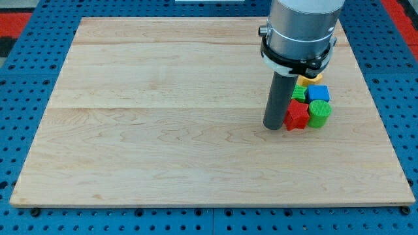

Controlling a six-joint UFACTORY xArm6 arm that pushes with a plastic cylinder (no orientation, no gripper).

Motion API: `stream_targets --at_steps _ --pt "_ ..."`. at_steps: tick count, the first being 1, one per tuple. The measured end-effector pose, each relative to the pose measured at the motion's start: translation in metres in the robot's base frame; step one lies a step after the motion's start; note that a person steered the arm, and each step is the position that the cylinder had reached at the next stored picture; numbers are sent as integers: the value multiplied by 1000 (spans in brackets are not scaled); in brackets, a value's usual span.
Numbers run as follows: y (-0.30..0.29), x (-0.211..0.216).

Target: Separate the blue cube from a group of blocks

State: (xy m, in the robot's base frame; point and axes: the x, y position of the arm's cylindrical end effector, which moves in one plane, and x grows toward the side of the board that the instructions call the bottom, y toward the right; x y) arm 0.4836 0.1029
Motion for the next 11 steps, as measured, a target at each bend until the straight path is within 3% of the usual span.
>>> stream_targets --at_steps 3,5,8,11 --pt "69 33" --pt "106 -13" --pt "106 -40" --pt "64 -83"
